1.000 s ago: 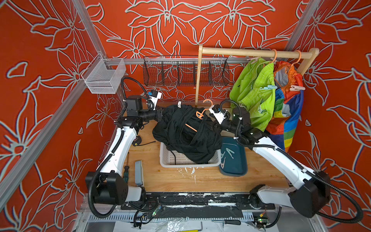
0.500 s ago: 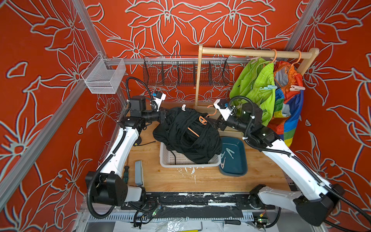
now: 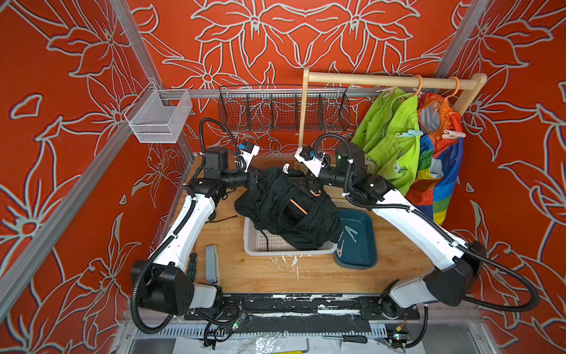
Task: Remove the clothespins securing shorts to the hanger
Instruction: Remove the clothespin from the hanger.
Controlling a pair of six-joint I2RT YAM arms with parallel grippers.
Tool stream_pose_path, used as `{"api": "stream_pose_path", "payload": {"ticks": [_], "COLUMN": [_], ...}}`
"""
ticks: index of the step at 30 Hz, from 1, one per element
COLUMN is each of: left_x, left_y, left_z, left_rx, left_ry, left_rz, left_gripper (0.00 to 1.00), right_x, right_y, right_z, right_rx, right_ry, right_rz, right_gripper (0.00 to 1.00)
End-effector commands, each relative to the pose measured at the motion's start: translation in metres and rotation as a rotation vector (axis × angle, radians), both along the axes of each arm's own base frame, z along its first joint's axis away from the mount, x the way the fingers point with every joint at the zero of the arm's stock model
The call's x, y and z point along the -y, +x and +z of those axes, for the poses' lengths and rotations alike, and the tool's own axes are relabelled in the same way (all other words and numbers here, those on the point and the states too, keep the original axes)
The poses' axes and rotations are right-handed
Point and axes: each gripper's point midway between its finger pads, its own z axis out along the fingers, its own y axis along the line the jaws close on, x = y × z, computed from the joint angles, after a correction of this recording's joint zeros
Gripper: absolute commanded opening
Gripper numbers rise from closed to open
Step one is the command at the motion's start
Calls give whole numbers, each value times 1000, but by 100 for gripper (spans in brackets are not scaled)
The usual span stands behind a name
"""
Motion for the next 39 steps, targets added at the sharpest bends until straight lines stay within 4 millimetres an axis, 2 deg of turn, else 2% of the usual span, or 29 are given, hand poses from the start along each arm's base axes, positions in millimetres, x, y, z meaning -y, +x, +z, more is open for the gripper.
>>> {"api": "stream_pose_path", "payload": {"ticks": [1,12,20,26,30,34,39], "left_x": [6,6,6,6,5,4,4], "left_y": [-5,-6,-5,-3,-3,-2,-1], "left_z": [19,20,19,16,16,16,14], "left_rx": [51,56,52,45,46,49,46], "left_ry": [-25,-26,-23,-22,-20,-14,-10], "left_rz": [-39,-40,-39,-38,-36,-29,-23], "left_gripper": [0,0,0,0,0,0,0], "right_x": [-8,-23,-27,-27,-27,-26,-22], "right_y": [-6,2,5,5,4,3,2], "right_z": [15,5,7,8,10,9,17], "right_rx": [31,1,0,3,1,-2,19], "right_ry": [13,3,4,6,5,4,17], "right_rz": [47,66,72,70,73,71,57], "right_gripper": [75,60,43,40,29,25,25]}}
